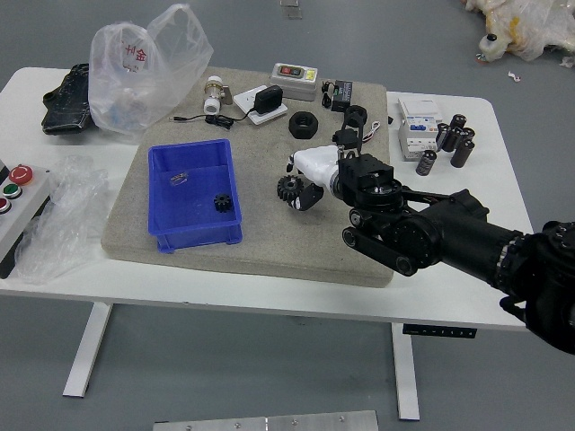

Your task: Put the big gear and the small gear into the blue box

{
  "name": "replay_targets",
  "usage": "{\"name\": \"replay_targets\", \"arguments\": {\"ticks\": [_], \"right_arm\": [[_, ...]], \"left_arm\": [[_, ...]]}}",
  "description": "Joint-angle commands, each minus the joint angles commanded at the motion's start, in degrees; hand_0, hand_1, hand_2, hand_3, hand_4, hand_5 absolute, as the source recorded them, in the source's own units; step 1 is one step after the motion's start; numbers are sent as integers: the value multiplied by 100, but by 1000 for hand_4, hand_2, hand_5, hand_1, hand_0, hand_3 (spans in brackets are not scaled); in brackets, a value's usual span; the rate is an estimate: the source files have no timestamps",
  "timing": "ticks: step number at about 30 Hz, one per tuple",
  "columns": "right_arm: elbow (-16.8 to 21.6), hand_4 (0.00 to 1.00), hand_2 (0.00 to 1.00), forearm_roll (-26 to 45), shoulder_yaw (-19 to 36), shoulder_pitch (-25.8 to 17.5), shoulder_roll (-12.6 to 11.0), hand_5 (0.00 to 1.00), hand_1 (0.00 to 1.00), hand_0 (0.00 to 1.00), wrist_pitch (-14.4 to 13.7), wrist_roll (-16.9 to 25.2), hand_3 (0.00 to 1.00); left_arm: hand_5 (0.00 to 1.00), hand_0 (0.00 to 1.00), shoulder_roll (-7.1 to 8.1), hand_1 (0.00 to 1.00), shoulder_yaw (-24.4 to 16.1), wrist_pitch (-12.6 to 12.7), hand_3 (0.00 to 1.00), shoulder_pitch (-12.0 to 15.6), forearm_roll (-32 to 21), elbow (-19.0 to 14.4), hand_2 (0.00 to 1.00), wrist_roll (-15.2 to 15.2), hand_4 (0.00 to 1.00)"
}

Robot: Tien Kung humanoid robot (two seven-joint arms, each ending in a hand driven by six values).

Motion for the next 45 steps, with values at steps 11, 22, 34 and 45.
{"name": "replay_targets", "arguments": {"ticks": [11,22,34,45], "right_arm": [[51,326,670,99,-100,-28,0,134,622,412,5,-25,670],[302,431,750,522,-386,36,-115,117,635,422,-608,192,738],[200,724,864,487,-413,65,0,197,686,433,-538,219,883],[-99,811,899,143,20,125,0,270,706,441,0,82,917]], "left_arm": [[184,660,-13,676,20,-8,760,0,-12,0,663,-6,714],[182,660,-27,676,13,-5,759,6,-10,-1,663,-4,713],[183,660,-41,676,-41,-16,757,5,60,-8,663,30,714],[181,660,-61,676,-67,-34,749,-34,117,-12,659,43,711]]}}
